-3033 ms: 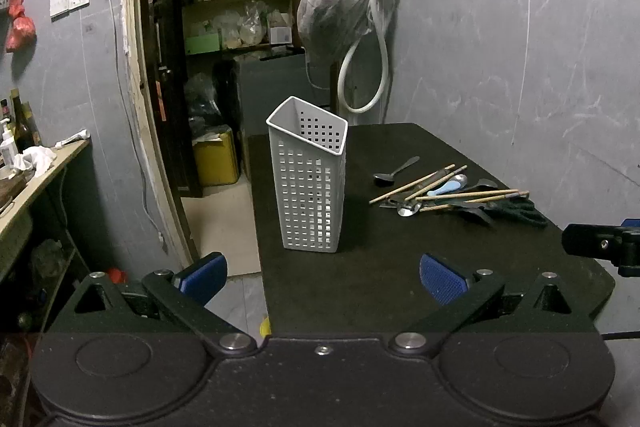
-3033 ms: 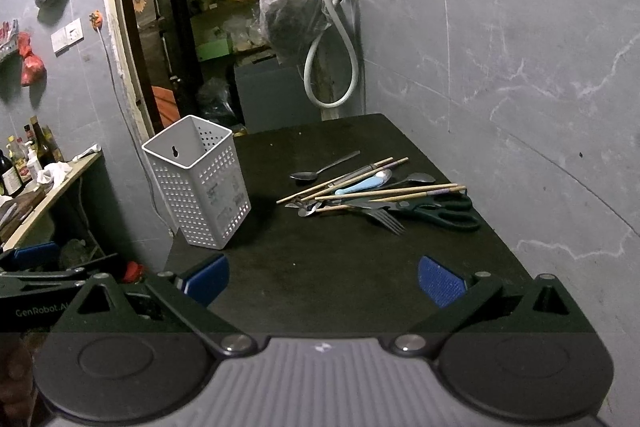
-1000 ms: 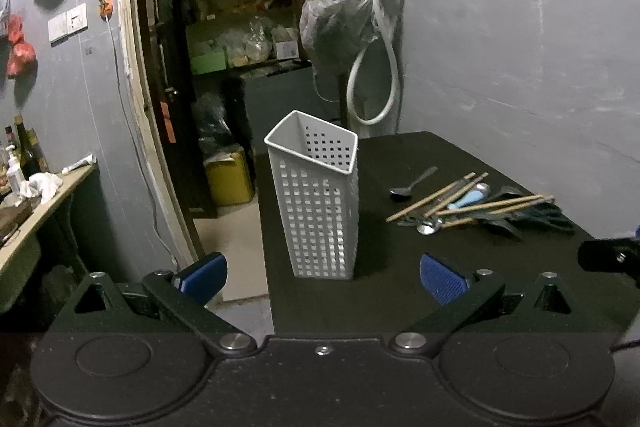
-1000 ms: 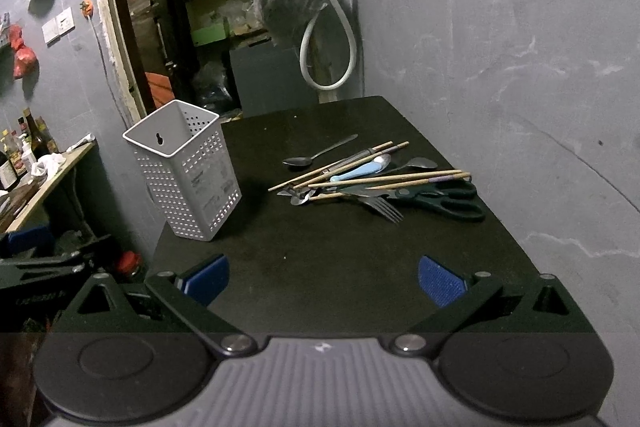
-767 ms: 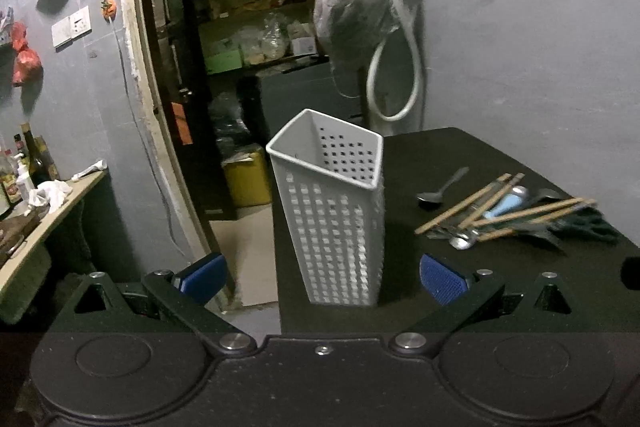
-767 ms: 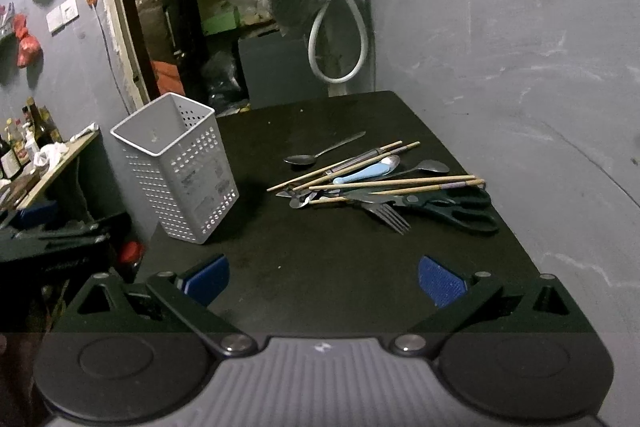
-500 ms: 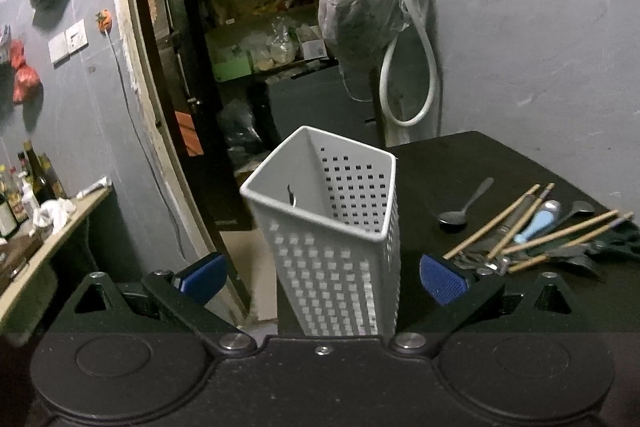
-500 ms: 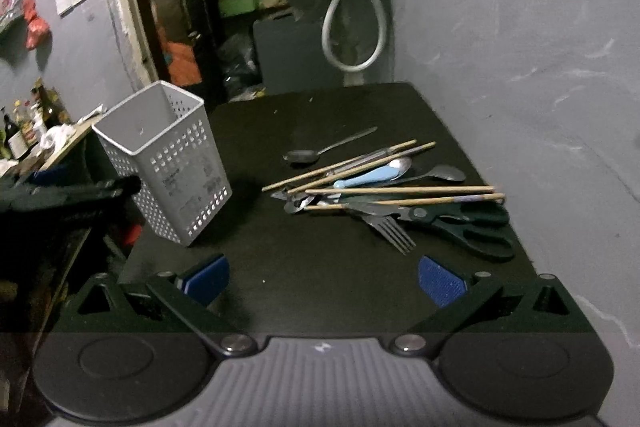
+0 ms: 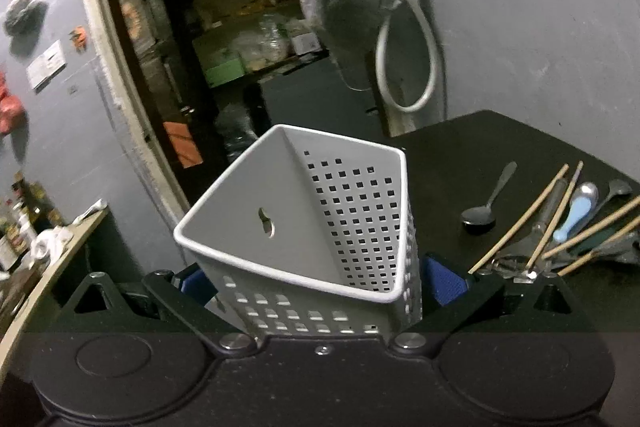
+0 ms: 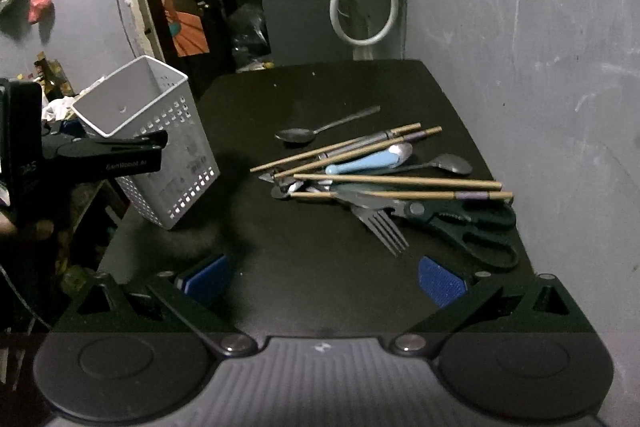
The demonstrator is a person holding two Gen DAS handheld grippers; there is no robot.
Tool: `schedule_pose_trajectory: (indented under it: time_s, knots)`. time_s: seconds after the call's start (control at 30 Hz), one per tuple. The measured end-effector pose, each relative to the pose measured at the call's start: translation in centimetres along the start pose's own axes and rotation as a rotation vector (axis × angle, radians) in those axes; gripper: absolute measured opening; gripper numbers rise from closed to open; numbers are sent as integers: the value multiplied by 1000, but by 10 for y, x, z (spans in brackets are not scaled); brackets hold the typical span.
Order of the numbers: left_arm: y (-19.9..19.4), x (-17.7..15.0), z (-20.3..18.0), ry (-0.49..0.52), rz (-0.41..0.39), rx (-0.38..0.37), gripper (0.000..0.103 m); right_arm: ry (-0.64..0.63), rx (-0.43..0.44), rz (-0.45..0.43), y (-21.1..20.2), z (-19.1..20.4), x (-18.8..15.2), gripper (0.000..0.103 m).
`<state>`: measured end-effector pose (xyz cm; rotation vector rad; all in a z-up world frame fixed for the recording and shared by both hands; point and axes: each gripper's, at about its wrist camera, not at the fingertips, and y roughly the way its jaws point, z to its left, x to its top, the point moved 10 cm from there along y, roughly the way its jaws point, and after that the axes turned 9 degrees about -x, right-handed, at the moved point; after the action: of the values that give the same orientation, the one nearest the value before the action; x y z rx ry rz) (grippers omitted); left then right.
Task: Organize utensils
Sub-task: 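Grasp the white perforated caddy rim with the left gripper and lift it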
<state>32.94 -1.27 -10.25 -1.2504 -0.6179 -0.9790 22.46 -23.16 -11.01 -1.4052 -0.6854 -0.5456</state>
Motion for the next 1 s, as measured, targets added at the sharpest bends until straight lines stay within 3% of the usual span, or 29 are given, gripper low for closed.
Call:
schedule_pose_trajectory:
  time_s: [0.27,0.43,0.73,0.87,1.0]
  knots:
    - [-1,0,-1,82,-55,-101,92,70,-96,6,-1,5,4,103]
    - [-8,-4,1,82,-84,-154,88,92,-144,8,-5,14,1,103]
    - [-23,-11,3,106,-68,-288,85,103,-191,13,-2,23,-2,103]
    - [-33,-16,-2,110,-49,-311,85,108,-188,-2,6,16,4,103]
    - [-44,-23,-7,56,-25,-282,85,67,-182,-55,22,7,15,103]
